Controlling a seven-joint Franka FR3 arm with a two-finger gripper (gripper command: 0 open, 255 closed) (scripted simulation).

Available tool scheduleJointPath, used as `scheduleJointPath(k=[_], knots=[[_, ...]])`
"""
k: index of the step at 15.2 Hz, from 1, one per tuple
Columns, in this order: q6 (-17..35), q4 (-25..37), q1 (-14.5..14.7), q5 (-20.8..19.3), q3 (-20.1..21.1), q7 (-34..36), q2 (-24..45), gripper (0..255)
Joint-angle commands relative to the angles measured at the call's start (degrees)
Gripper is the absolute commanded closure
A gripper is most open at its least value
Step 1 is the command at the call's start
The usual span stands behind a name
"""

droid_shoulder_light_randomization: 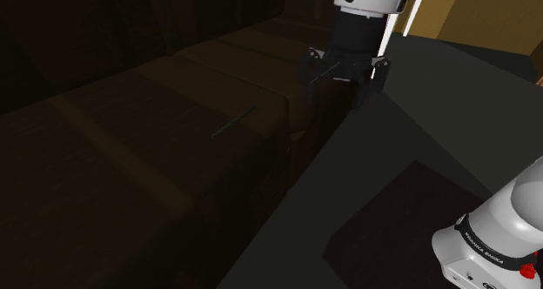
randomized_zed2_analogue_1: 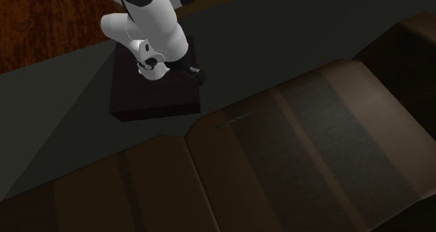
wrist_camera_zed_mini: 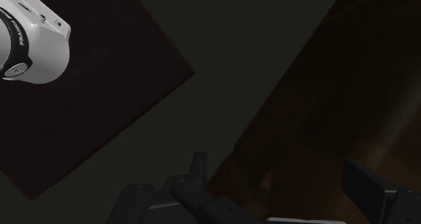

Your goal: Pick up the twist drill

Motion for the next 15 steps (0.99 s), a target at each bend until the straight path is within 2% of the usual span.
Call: scheduleJointPath(k=[1, 6, 10, 13, 15], knots=[[2.14, 3.54, -2.02, -0.34, 3.66, 6.69, 4.30, 0], [6.66, 12.56, -7.20, -4.91, 12.60, 23.45, 15.53, 0], [9.31, 21.07, -10.35, -13.90, 19.55, 39.04, 27.35, 0], [9.58, 28.47, -9.23, -23.72, 22.14, 51.73, 37.89, 0], [10.29, 28.20, -8.50, -24.22, 21.55, 52.34, 38.46, 0]])
